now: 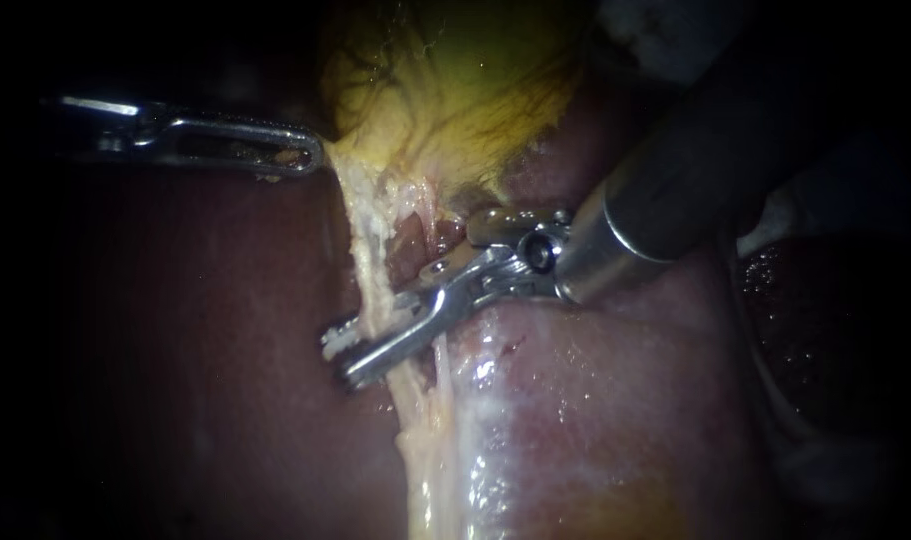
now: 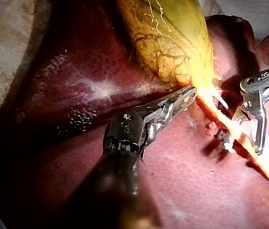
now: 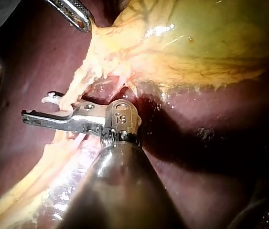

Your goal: Clipping first clip left tube

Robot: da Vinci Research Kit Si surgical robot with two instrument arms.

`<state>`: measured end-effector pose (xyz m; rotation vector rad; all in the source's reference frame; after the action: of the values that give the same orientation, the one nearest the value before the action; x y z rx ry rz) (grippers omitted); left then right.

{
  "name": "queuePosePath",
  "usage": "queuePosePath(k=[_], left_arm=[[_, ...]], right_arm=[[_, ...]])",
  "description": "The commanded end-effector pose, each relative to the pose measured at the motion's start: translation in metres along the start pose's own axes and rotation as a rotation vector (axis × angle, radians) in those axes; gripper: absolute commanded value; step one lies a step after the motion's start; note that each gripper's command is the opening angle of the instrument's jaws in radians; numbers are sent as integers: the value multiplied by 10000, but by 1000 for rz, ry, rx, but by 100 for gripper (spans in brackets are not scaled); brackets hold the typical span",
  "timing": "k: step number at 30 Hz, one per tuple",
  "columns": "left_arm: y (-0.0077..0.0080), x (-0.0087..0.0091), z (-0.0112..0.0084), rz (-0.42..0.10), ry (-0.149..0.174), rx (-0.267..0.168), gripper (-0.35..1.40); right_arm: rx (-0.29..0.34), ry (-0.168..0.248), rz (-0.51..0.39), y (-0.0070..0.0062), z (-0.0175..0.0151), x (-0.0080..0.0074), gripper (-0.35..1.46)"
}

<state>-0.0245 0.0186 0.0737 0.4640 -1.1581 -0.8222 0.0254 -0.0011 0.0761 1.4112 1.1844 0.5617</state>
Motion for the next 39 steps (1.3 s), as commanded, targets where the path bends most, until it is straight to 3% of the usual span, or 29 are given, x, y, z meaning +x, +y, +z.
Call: queuePosePath(k=[1,6,11,22,28,35,39], left_arm=[[0,0,0,0,0,0,-35],[0,0,0,0,0,0,-35],[0,0,0,0,0,0,-35],[0,0,0,0,0,0,-35],[0,0,0,0,0,0,-35],[0,0,0,0,0,0,-35],[0,0,0,0,0,0,-35]], right_arm=[[6,-10,-1,-2,0,-2,53],[34,-54,-7,-12,1,-11,53],[46,-72,-10,-16,2,-16,53],[96,-142,-28,-9,15,-43,50],[107,-158,-29,-6,20,-47,46],[106,-146,-51,-1,21,-43,27],[105,-143,-56,3,21,-40,-2]])
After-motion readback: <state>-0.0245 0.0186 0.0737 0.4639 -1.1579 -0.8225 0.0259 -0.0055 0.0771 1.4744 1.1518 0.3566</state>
